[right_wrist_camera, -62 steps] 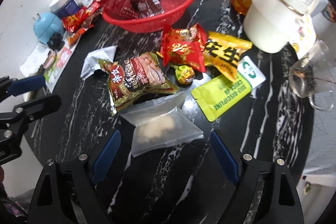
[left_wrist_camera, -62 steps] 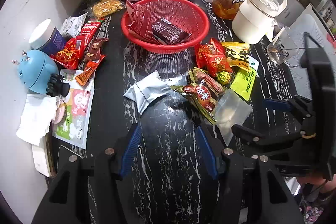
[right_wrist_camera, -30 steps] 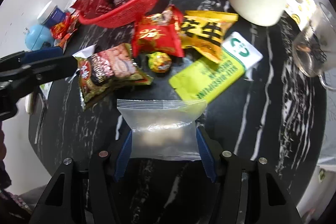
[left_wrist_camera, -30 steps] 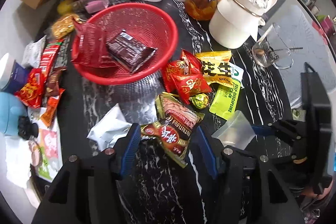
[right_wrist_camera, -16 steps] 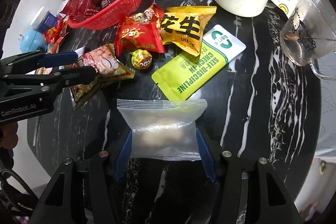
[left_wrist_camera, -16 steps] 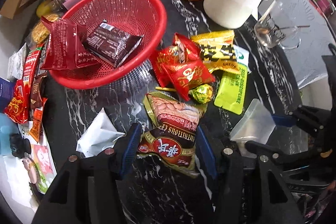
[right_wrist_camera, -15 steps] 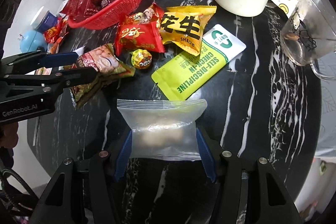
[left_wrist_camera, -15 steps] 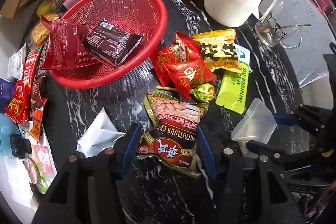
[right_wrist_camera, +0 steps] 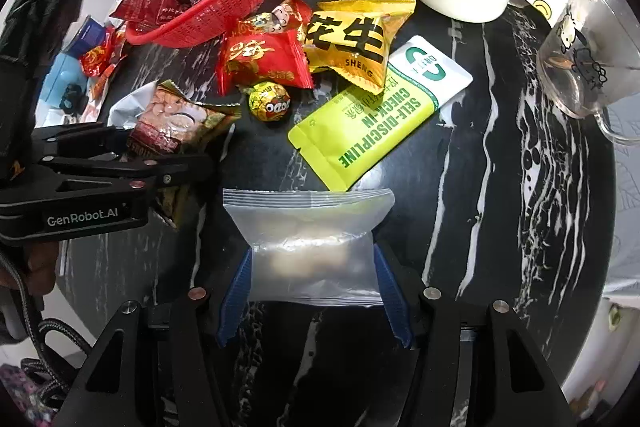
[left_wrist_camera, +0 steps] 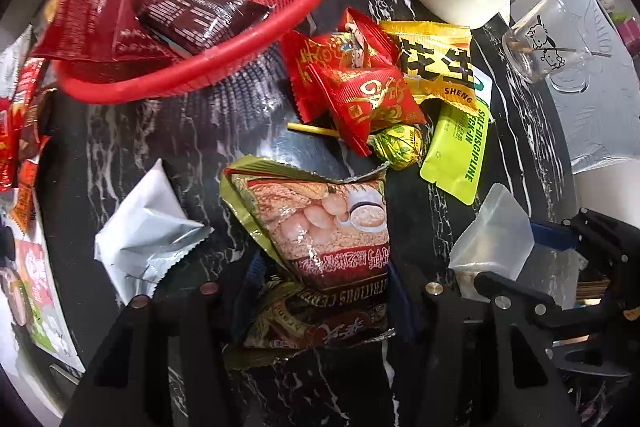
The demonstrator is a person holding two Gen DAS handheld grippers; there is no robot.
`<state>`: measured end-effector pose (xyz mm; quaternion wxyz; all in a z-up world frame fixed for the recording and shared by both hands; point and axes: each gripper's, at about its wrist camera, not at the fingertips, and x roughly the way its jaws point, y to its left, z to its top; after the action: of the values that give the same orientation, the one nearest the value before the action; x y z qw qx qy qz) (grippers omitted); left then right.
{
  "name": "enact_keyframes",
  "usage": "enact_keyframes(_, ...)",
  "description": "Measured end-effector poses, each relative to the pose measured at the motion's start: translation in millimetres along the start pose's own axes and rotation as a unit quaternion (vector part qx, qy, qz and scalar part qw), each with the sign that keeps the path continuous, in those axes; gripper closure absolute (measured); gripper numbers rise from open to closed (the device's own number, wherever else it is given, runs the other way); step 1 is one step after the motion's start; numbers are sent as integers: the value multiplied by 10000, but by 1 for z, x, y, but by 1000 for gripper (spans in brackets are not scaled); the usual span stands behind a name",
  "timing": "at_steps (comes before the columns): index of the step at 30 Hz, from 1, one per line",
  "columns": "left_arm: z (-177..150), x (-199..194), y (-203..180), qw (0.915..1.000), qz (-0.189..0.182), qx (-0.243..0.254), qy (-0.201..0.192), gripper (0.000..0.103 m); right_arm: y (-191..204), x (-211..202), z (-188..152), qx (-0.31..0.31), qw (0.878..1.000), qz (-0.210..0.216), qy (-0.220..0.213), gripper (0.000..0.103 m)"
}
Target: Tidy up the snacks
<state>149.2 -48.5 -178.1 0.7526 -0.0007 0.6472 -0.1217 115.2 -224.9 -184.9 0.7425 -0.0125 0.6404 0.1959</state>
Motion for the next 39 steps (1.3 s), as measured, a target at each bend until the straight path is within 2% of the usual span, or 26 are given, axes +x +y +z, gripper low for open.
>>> enact_keyframes(1, -2, -2, -1, 10000, 35, 11, -18, 58, 0, 0, 0, -11, 10000, -14, -1, 44)
enact_keyframes(4, -10, -9, -2, 10000, 19, -2, -10, 60, 0, 0, -1, -8, 10000, -1, -8, 44)
enact_keyframes(12, -35, -24, -2, 9997, -150, -170, 68, 60, 7, -7, -6, -56, 9999, 107, -50, 44)
enact_keyframes(21, -55, -46, -2, 9994, -193, -299, -49, 60, 24, -17, -19, -250, 9994, 167, -143, 44)
enact_keyframes(39, -95, -104, -5, 9959, -71, -555, -717, 60, 63, -62, -38, -667, 9959, 206, -584, 44)
